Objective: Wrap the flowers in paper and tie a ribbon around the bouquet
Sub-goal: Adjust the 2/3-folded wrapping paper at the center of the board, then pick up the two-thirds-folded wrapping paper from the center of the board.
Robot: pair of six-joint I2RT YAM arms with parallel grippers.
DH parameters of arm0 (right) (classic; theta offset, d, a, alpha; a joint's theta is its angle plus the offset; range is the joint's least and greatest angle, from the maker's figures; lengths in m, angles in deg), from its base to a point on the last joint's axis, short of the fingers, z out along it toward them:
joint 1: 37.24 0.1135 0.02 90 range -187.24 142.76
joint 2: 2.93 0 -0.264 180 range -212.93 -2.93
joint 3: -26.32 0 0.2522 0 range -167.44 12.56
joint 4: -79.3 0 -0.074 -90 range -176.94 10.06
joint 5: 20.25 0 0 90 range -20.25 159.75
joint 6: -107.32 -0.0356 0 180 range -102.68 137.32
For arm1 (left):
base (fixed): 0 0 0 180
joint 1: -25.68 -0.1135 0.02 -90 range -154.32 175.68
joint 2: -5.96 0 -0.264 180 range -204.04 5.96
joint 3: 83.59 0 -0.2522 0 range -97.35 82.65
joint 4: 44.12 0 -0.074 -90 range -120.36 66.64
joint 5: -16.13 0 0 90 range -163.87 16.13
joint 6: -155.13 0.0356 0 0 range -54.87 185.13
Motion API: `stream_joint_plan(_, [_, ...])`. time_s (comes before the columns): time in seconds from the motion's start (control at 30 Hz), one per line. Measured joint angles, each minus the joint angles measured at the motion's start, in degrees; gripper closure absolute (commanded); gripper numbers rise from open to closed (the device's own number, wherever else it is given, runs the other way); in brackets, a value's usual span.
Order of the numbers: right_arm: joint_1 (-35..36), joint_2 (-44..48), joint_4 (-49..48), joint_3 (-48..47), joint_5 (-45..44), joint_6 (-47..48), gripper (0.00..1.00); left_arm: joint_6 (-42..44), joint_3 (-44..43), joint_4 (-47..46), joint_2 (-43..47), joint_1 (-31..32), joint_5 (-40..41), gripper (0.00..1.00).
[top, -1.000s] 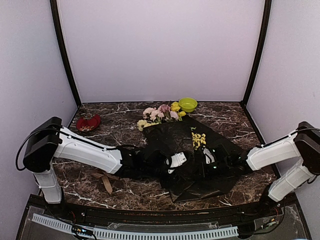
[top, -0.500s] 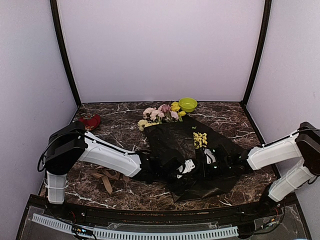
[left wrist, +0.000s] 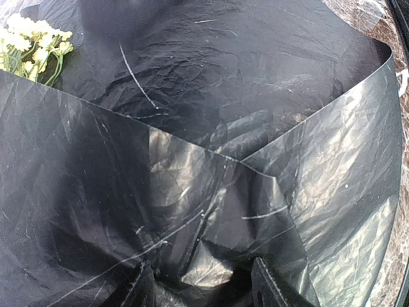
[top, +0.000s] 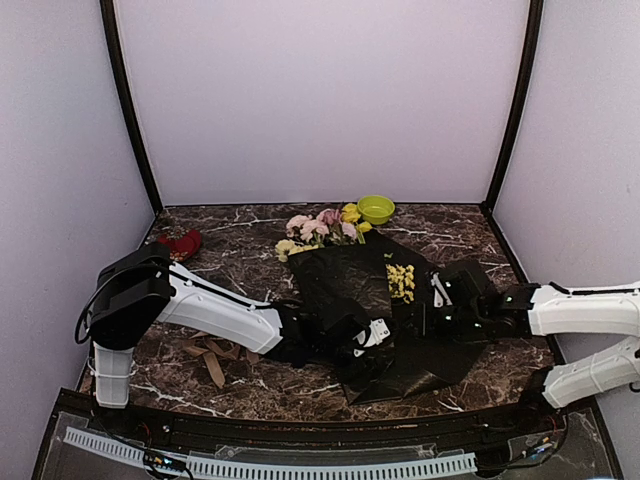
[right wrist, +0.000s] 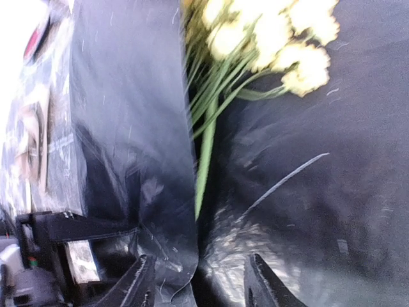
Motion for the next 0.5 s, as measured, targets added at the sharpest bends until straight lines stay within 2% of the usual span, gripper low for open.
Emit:
stream_joint_plan(0.13, [0.02,7.45,6.27,-0.17,-6.56,-2.69,0.5,0.0,0.0,0.0,0.0,0.0,-0.2,0.47])
stream_joint_plan(0.3, [1.03,12.61,15.5,-0.22,-7.58,-9.88,0.48,0.0,0.0,0.0,0.0,0.0,-0.26,0.47])
stream_joint_plan(0.5, [9.01,20.24,25.18,0.33,-6.47,-23.87,0.45,0.0,0.0,0.0,0.0,0.0,-0.39,0.47])
